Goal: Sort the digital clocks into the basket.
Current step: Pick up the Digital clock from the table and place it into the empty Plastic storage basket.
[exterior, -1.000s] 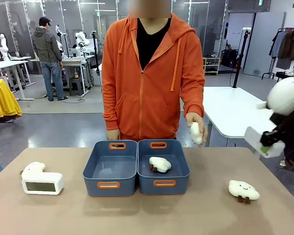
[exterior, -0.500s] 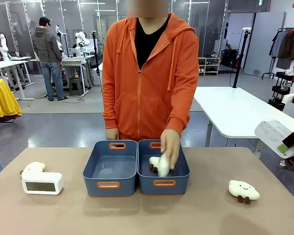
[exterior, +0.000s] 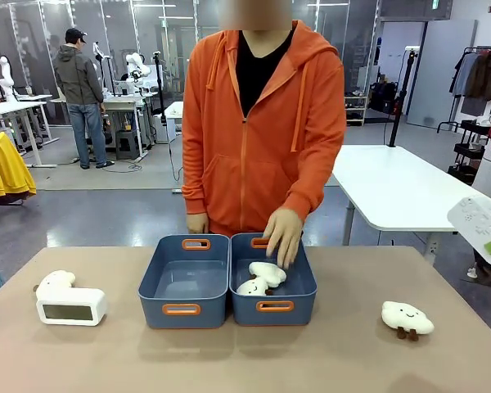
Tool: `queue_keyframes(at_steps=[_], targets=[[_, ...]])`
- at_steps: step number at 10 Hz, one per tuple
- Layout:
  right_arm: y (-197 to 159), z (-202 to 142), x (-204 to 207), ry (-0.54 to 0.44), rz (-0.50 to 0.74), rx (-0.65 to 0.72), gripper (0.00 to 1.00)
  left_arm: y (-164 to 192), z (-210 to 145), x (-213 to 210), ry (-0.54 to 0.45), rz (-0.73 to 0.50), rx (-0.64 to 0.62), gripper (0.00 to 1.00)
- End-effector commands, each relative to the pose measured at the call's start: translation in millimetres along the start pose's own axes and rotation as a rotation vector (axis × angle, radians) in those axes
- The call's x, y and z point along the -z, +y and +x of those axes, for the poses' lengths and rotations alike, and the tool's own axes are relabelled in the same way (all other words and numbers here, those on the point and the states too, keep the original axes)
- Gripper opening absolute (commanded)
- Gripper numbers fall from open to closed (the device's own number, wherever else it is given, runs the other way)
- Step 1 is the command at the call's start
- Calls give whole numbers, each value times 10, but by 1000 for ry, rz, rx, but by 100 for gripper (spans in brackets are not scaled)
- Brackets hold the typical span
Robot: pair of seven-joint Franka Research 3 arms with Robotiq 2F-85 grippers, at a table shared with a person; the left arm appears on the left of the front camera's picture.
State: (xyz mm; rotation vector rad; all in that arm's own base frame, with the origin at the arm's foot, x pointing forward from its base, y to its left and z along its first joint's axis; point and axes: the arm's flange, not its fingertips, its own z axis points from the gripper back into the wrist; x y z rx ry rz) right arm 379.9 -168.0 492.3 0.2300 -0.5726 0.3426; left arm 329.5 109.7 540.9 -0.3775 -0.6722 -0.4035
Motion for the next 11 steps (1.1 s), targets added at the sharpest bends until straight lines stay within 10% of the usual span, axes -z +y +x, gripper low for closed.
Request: queue_keyframes(at_steps=[1,3,8,11], targets=[[33,17,-60,-38,35,-36,0,13,14,-30,15,-4,13,100],[337,171,-156,-49,97,-94,0,13,14,-30,15,-4,13,100],[2638,590,-168,-4,156,-634,0,13,14,-30,15,-4,13,100],[3939,954,409,9,147,-729,0,13,14,-30,15,-4,13,100]])
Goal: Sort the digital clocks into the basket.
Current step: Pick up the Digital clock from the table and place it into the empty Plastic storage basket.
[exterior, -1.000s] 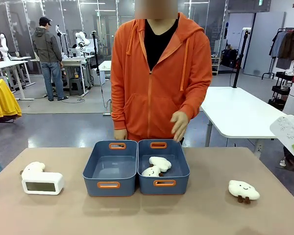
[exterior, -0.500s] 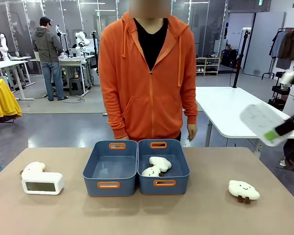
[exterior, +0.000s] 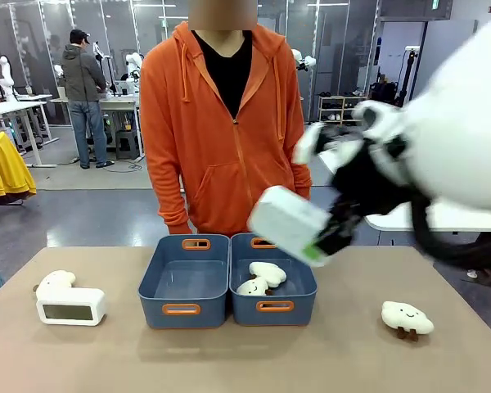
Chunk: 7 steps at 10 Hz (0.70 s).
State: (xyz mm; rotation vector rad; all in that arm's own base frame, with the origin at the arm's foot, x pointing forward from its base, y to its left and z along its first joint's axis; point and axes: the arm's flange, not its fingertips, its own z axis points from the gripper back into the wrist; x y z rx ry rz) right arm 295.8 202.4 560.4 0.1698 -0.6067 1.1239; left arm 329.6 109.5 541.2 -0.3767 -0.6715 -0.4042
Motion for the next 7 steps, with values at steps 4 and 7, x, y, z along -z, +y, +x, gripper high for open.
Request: queue_keyframes(at_steps=[4,7], targets=[[214,1391,1379,79,0,-104,0,15,11,-29,14,-5,12,100],[-211,1639,2101,190,108,-100,0,15,11,-29,14,-5,12,100]])
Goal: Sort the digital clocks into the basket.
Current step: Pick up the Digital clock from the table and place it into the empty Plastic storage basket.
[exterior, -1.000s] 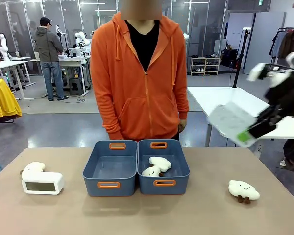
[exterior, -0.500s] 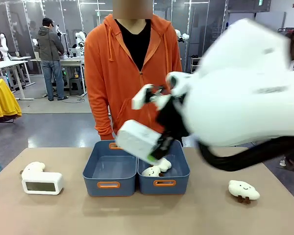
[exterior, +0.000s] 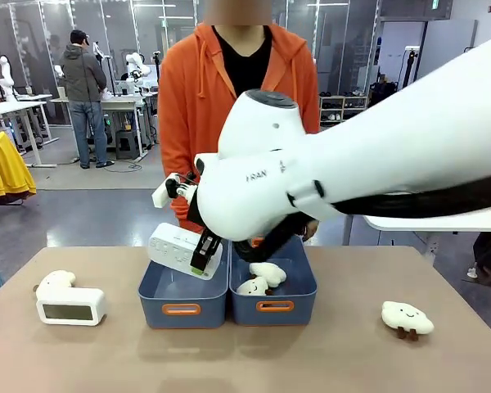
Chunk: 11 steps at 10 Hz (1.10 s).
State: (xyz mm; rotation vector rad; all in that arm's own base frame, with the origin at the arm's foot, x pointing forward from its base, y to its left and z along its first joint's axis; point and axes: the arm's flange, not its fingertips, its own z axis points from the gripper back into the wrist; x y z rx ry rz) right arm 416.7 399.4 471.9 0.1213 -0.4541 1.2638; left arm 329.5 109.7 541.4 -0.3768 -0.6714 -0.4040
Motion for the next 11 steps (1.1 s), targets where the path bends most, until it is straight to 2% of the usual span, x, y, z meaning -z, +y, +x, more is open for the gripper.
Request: queue_keyframes(at_steps=[1,3,5,6,7,8,9,10,11], targets=[[-307,207,246,90,86,21,0,15,11,-27,14,-5,12,100],[-509,316,521,114,144,48,0,15,11,-27,14,-5,12,100],[-709,302,760,160,138,60,0,15,11,-27,14,-5,12,100],[-762,297,799,166,160,86,60,15,11,-27,14,-5,12,100],[-782,271,823,175,144,81,78,15,11,-27,14,-5,12,100],[-791,248,799,166,141,96,93,15,11,-27,14,-5,12,100],[-812,196,761,151,123,106,88,15,11,-27,14,-5,12,100],[-802,149,671,124,116,129,100,15,11,-27,14,-5,12,100],[-840,13,521,104,122,187,100,15,11,-27,14,-5,12,100]])
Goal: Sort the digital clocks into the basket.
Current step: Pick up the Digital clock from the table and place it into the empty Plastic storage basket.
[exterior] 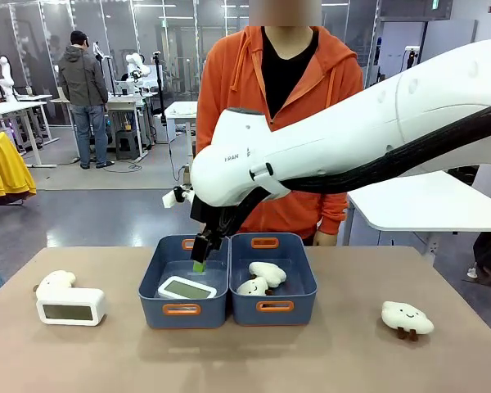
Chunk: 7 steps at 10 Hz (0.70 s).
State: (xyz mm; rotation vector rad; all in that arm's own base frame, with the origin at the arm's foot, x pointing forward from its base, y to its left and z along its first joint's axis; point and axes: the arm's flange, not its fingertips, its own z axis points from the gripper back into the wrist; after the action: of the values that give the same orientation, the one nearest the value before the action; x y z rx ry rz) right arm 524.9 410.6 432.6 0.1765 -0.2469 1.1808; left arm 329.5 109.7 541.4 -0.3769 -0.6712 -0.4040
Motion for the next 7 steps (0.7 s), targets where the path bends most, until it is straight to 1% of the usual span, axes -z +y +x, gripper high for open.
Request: queue_keyframes(at_steps=[1,7], targets=[[28,34,99,12,6,-27,100,14,11,-27,14,-5,12,100],[28,34,99,12,6,-27,100,14,11,-27,14,-5,12,100]])
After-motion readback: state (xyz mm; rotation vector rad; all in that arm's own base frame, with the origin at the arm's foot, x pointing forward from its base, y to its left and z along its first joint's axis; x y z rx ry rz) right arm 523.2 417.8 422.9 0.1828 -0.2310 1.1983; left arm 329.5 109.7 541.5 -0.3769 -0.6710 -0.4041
